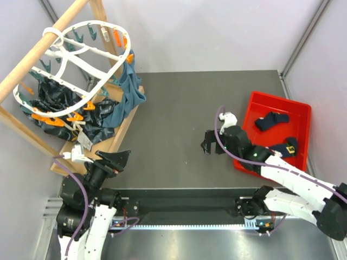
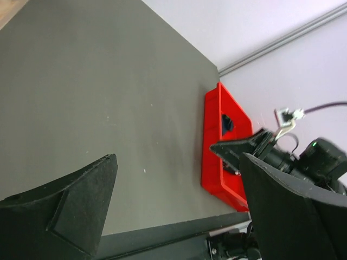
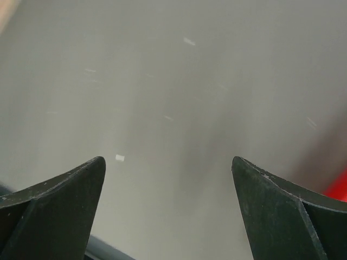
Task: Clip the socks to the hanger
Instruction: Open the clamp at the hanger.
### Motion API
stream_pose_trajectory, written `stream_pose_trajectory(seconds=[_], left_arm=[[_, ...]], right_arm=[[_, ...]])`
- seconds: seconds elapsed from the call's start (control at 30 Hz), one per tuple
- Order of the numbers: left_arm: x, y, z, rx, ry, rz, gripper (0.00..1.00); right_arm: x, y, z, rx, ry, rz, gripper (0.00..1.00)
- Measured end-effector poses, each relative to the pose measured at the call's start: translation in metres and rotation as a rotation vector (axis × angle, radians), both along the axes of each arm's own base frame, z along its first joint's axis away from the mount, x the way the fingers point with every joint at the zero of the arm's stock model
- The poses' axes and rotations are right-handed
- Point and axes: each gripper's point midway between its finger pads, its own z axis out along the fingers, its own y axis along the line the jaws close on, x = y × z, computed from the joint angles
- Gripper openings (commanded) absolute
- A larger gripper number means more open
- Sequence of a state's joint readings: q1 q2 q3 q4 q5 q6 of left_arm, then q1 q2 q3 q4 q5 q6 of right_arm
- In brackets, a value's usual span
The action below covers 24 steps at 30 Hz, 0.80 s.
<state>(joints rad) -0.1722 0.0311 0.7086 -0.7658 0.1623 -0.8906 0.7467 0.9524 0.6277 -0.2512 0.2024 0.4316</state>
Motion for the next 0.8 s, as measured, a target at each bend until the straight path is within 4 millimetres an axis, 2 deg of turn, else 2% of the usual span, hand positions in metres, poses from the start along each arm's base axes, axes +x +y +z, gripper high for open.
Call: stream_pose_trajectory(seconds=[0.1, 0.17, 0.27, 0.3, 0.33, 0.4, 0.43, 0.5, 0.53, 0.6, 0.7, 0.8], left_arm=[[-0.002, -0.001, -0.004, 0.003, 0.023, -0.010, 0.96], [-0.002, -0.003, -0.005, 0.004, 0.037, -0.023, 0.94], [-0.007, -0.005, 0.007, 0.007, 0.040, -0.037, 0.92], [-0.009, -0.004, 0.016, 0.009, 0.027, -0.038, 0.89], [-0.013, -0.003, 0.026, 0.010, 0.009, -0.034, 0.87], [-0.025, 0.002, 0.058, 0.019, -0.060, -0.022, 0.84], [-0.031, 0.006, 0.074, 0.023, -0.097, -0.006, 0.79], [-0.047, 0.019, 0.111, 0.031, -0.198, 0.049, 0.74], [-0.054, 0.025, 0.125, 0.034, -0.237, 0.078, 0.73], [-0.070, 0.041, 0.149, 0.036, -0.311, 0.151, 0.69], [-0.086, 0.059, 0.170, 0.044, -0.378, 0.231, 0.68], [-0.088, 0.067, 0.173, 0.055, -0.389, 0.276, 0.67]], right_arm=[[0.007, 0.036, 0.026, 0.066, -0.029, 0.123, 1.00], [0.013, 0.066, 0.051, 0.137, -0.063, 0.218, 1.00], [0.022, 0.111, 0.090, 0.232, -0.139, 0.348, 1.00], [0.025, 0.125, 0.102, 0.255, -0.169, 0.385, 0.99], [0.027, 0.138, 0.113, 0.275, -0.200, 0.423, 0.93], [0.032, 0.164, 0.136, 0.317, -0.272, 0.494, 0.88], [0.034, 0.176, 0.147, 0.341, -0.315, 0.524, 0.79], [0.038, 0.191, 0.163, 0.377, -0.388, 0.568, 0.69], [0.040, 0.197, 0.173, 0.399, -0.427, 0.584, 0.60], [0.044, 0.208, 0.187, 0.437, -0.498, 0.616, 0.53], [0.045, 0.224, 0.205, 0.498, -0.586, 0.658, 0.52], [0.043, 0.245, 0.224, 0.557, -0.667, 0.713, 0.55]])
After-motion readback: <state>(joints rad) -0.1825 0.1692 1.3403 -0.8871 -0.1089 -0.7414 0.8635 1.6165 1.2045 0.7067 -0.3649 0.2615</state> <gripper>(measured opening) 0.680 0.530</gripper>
